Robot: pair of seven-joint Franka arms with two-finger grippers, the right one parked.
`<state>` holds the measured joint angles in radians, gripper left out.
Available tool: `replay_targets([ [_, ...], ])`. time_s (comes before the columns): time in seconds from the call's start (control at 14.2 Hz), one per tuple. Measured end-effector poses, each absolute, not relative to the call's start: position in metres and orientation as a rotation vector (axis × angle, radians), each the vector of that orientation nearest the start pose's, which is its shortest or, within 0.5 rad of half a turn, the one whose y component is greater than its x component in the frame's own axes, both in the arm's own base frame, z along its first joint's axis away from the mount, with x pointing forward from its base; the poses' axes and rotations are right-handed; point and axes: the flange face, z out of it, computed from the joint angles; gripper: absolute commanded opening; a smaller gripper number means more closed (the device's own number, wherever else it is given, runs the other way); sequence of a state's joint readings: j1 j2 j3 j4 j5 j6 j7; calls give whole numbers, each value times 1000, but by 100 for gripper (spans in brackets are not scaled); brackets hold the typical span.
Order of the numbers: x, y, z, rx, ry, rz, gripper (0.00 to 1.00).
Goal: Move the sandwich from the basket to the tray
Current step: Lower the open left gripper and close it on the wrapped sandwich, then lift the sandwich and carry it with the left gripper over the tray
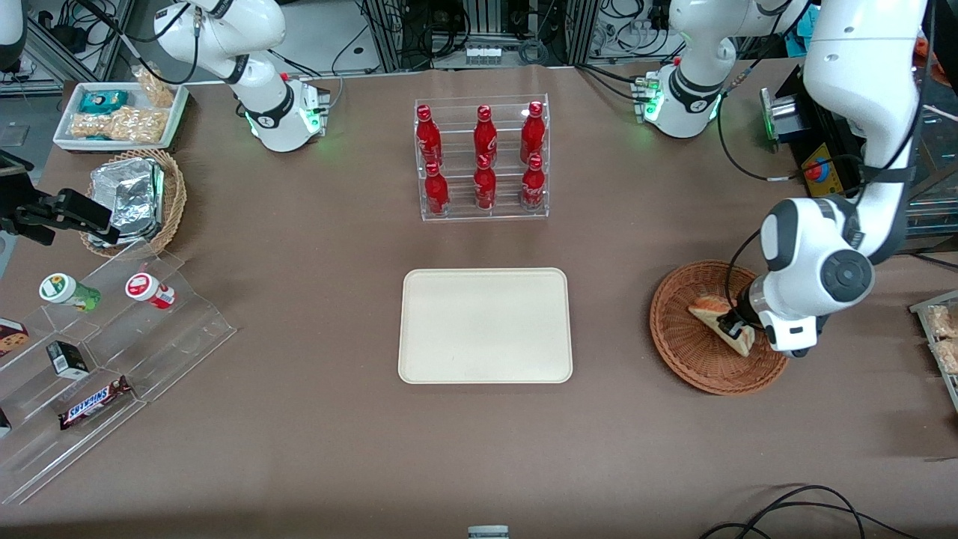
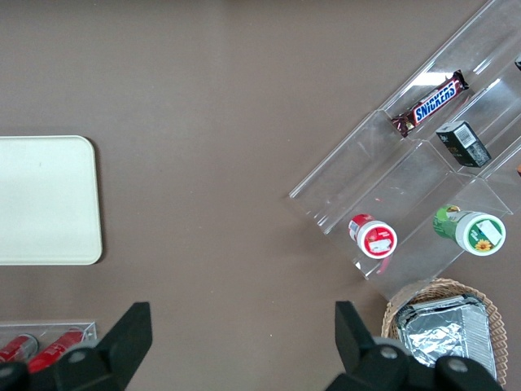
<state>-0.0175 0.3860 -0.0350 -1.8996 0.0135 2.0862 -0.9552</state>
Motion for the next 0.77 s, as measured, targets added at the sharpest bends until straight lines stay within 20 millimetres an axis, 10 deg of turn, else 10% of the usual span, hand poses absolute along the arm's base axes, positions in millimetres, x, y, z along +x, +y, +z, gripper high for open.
replay_targets([
  [0.28,622,-66,337,-2788,-1185,321,4],
  [0.77,613,-250,323,-3100,-538,221,9],
])
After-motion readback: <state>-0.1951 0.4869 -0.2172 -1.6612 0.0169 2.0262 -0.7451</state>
